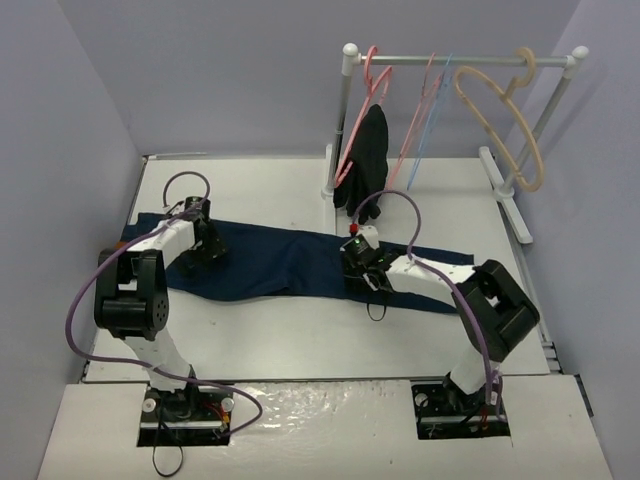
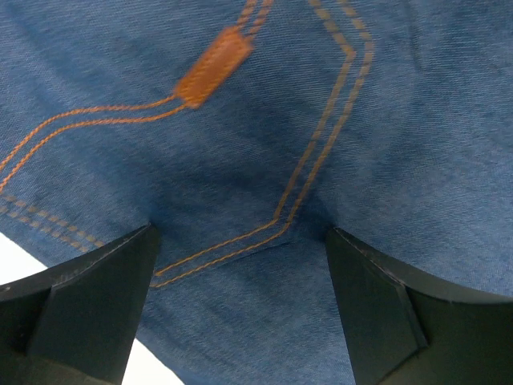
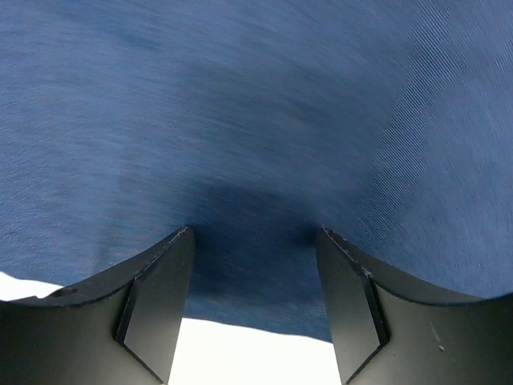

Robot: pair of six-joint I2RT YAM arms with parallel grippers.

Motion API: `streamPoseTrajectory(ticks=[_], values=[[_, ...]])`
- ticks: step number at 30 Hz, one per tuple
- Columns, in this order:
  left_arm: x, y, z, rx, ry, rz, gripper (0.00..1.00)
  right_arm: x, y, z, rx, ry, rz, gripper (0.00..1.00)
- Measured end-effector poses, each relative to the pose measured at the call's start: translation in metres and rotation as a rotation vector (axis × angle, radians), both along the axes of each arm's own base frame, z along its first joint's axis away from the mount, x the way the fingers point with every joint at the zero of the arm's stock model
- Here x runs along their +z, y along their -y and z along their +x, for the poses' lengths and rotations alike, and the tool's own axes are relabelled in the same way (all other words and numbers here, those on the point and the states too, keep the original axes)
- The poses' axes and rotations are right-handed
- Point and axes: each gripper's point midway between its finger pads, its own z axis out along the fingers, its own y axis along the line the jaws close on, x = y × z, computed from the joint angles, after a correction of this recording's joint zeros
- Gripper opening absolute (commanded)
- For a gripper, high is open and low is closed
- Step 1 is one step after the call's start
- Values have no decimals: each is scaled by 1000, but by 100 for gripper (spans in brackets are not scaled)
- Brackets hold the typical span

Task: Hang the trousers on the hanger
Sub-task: Fold the trousers at the center of the board.

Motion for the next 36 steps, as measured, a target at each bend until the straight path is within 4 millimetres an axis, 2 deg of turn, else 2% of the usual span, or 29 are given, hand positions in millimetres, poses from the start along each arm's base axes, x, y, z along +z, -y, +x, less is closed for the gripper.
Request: streamPoseTrajectory(ticks=[6,12,14,17,21,24,27,30,36], values=[[-7,-5,-24,86,-13,-27,83,7,65,-4,-293,-12,115,63],[-7,-19,-57,192,-30,-71,83,24,112,3,-483,20,179,63],[-5,-22,-70,221,-44,-85,83,24,135,2,-560,15,187,64],[6,-25,-87,243,-56,-92,84,22,166,-3,-668,3,186,65],[39,-26,-87,203,24,-85,89,24,197,-10,-771,-1,181,65],[73,-27,-76,136,132,-68,91,23,215,-15,-819,-6,158,63],[93,-25,-73,57,194,-36,97,21,224,-17,-827,-21,135,61],[100,-18,-75,-39,198,6,97,22,229,-13,-811,-41,122,59],[100,14,-79,-250,183,45,97,34,237,13,-743,-5,106,57]])
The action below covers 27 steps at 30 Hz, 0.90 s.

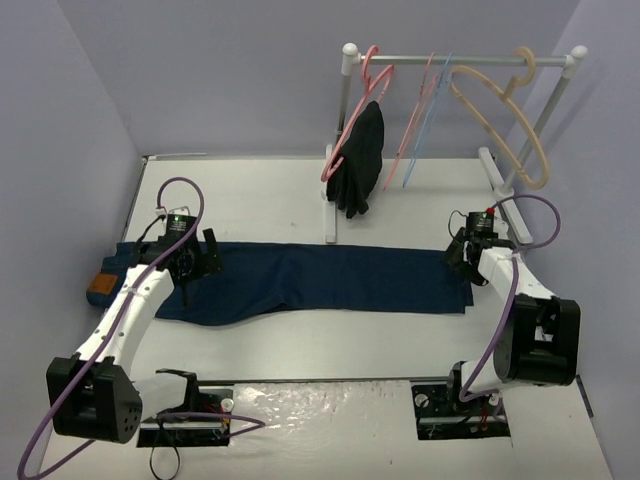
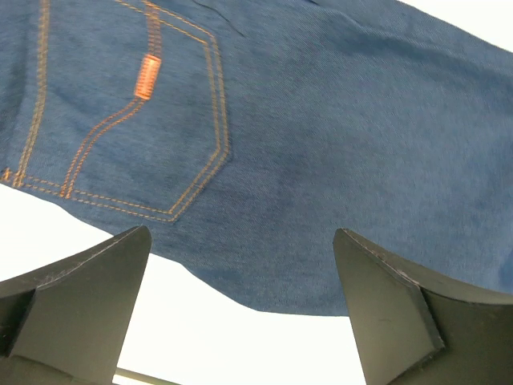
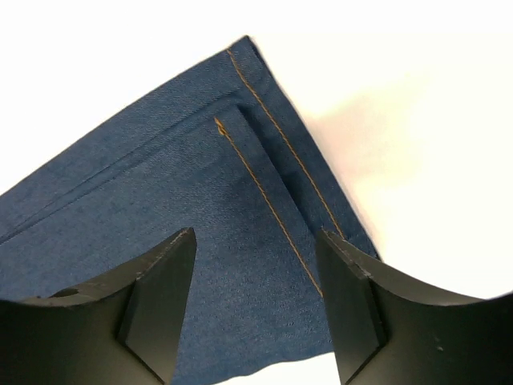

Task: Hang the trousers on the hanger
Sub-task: Fold the trousers at the center of the board.

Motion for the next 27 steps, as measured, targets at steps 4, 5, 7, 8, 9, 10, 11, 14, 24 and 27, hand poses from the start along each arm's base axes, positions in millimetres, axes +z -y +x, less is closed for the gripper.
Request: streamPoseTrajectory(ticks=[4,5,7,8,9,10,11,14,24,27], values=[[-4,5,-2,-46,-12,6,97,-2,3,15,47,5,15,57],[-5,5,-3,-49,-17,7,97,-4,4,17,57,1,17,57],[-8,5,-2,-54,-27,8,97,-11,4,19,76,-15,20,57],[-9,5,-2,-57,-33,8,97,-15,4,19,83,-24,23,57],[-10,6,-2,-59,-37,9,97,-18,3,19,93,-31,28,57],[-11,5,-2,-60,-38,10,97,-20,2,19,103,-35,33,57],[-11,5,-2,-62,-39,11,97,-22,1,20,112,-38,37,58],[-10,5,-2,-65,-36,13,97,-26,-1,21,134,-41,46,58],[-10,5,-1,-65,-34,13,97,-31,-1,21,163,-51,41,68],[-10,5,-1,-66,-31,12,97,-34,1,18,160,-59,31,68]])
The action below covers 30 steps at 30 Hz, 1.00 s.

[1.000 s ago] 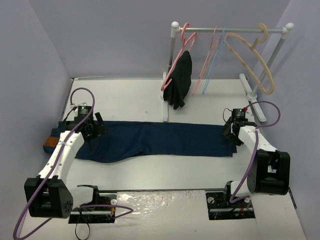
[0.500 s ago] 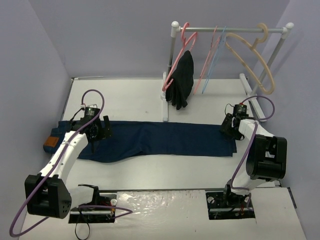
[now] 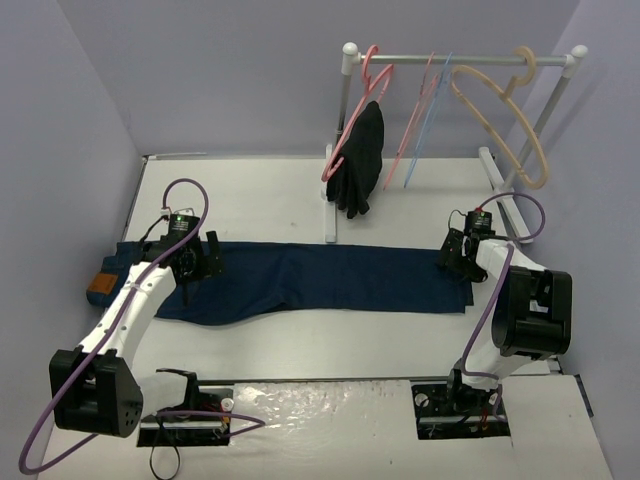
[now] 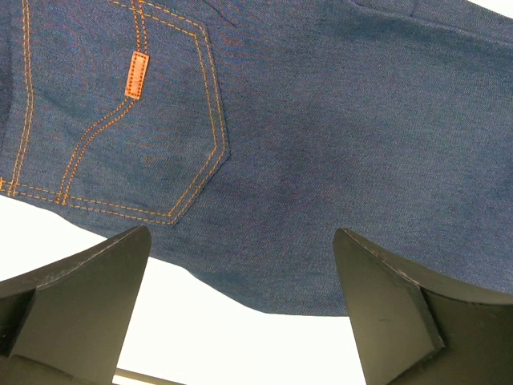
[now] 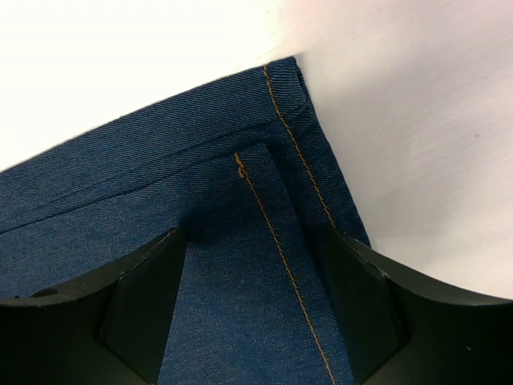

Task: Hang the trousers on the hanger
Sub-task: Fold the trousers at the center of the board.

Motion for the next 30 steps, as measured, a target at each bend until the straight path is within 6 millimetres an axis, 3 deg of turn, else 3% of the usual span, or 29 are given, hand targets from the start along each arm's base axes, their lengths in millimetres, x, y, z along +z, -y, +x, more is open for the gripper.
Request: streamPoseTrajectory(ticks=[3,6,9,15,19,24,30], values=[[0,0,0,-1,1,-2,97,-1,1,0,0,0,-3,65],[0,1,0,-2,1,-2,97,-1,1,0,5,1,-4,55],[0,1,0,-2,0,-2,97,-1,0,-1,13,1,1,35],[0,1,0,-3,0,-2,97,4,-3,0,34,18,10,9],[-1,1,0,-3,-3,-2,97,16,-3,2,40,51,6,0],[-3,1,0,-3,-12,-1,97,36,-2,6,34,96,-1,0],[-4,0,0,-2,-15,0,97,73,2,30,24,195,-13,0]])
